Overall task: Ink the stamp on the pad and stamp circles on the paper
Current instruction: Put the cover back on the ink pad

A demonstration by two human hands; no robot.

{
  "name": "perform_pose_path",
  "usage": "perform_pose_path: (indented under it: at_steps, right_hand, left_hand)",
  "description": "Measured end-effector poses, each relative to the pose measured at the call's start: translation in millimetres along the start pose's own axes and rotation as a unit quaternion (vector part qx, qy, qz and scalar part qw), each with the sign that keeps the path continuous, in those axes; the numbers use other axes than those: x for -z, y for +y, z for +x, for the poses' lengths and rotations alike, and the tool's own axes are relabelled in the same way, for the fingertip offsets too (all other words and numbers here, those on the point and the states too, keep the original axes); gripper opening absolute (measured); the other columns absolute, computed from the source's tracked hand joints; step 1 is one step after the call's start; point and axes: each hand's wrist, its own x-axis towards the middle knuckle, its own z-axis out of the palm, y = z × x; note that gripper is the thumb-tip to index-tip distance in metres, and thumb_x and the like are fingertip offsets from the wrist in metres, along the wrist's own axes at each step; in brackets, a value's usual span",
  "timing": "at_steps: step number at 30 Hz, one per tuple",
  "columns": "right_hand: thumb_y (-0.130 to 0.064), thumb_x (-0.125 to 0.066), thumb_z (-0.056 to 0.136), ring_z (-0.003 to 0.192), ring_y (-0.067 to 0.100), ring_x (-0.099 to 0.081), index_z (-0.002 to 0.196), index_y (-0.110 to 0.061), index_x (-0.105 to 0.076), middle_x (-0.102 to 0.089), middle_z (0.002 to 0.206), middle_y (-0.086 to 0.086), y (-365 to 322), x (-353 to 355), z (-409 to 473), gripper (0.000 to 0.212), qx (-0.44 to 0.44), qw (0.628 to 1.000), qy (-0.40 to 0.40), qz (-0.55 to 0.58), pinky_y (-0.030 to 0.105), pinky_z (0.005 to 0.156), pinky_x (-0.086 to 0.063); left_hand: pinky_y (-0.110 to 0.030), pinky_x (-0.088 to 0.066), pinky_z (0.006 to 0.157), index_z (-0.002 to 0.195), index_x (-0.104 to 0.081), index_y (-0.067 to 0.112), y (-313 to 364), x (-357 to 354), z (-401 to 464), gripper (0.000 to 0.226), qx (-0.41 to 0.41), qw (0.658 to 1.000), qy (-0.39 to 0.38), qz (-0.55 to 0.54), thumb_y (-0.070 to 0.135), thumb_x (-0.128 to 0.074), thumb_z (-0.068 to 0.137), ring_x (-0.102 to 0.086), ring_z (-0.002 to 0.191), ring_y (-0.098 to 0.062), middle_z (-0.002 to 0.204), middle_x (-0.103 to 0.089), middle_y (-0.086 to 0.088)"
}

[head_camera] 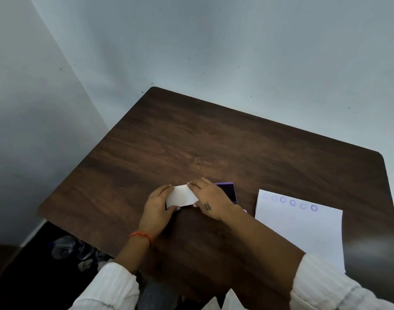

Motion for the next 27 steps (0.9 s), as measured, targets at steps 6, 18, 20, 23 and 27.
perform_pose_path:
  at_steps: [6, 18, 20, 23, 27]
  right_hand:
    - [-0.017, -0.058, 0.086, 0.139, 0.025, -0.024, 0.140, -0.008, -0.027, -0.031, 0.151, 0.011, 27, 19, -22, 0.063, -0.017, 0.998, 0.055, 0.027, 0.030, 0.114, -0.018]
    - [-0.026, -0.066, 0.081, 0.134, 0.023, -0.034, 0.137, -0.015, -0.036, -0.039, 0.147, 0.007, 78, 21, -64, 0.064, -0.105, 0.992, 0.034, 0.054, 0.030, 0.109, -0.027]
    - [-0.026, -0.066, 0.081, 0.134, 0.023, -0.035, 0.137, -0.015, -0.037, -0.040, 0.147, 0.007, 81, 18, -66, 0.064, -0.107, 0.992, 0.029, 0.060, 0.030, 0.109, -0.027]
    - [-0.025, -0.066, 0.081, 0.134, 0.022, -0.035, 0.137, -0.015, -0.036, -0.039, 0.147, 0.007, 83, 15, -66, 0.065, -0.109, 0.991, 0.020, 0.070, 0.030, 0.110, -0.026]
    - [-0.025, -0.065, 0.081, 0.136, 0.021, -0.033, 0.138, -0.015, -0.035, -0.037, 0.148, 0.006, 84, 11, -65, 0.065, -0.115, 0.990, 0.012, 0.081, 0.030, 0.111, -0.025]
  left_hand:
    - [-0.036, -0.030, 0.112, 0.131, -0.045, 0.013, 32, -4, 11, 0.061, -0.047, 0.999, 0.009, -0.013, 0.012, -0.071, 0.076, -0.036, 0.132, -0.021, 0.142, -0.044, -0.006]
    - [-0.032, -0.025, 0.113, 0.136, -0.039, 0.014, 77, -43, 20, 0.065, -0.072, 0.995, -0.063, 0.001, 0.020, -0.069, 0.078, -0.032, 0.134, -0.020, 0.145, -0.040, -0.004]
    - [-0.034, -0.026, 0.114, 0.136, -0.038, 0.014, 77, -47, 19, 0.065, -0.069, 0.995, -0.072, 0.006, 0.021, -0.069, 0.079, -0.032, 0.134, -0.019, 0.146, -0.039, -0.004]
    - [-0.035, -0.027, 0.114, 0.136, -0.038, 0.015, 75, -50, 17, 0.065, -0.066, 0.995, -0.078, 0.014, 0.023, -0.069, 0.079, -0.032, 0.134, -0.019, 0.146, -0.039, -0.003]
    - [-0.035, -0.028, 0.112, 0.136, -0.037, 0.015, 73, -54, 15, 0.065, -0.065, 0.995, -0.074, 0.022, 0.024, -0.068, 0.079, -0.031, 0.134, -0.019, 0.146, -0.038, -0.003]
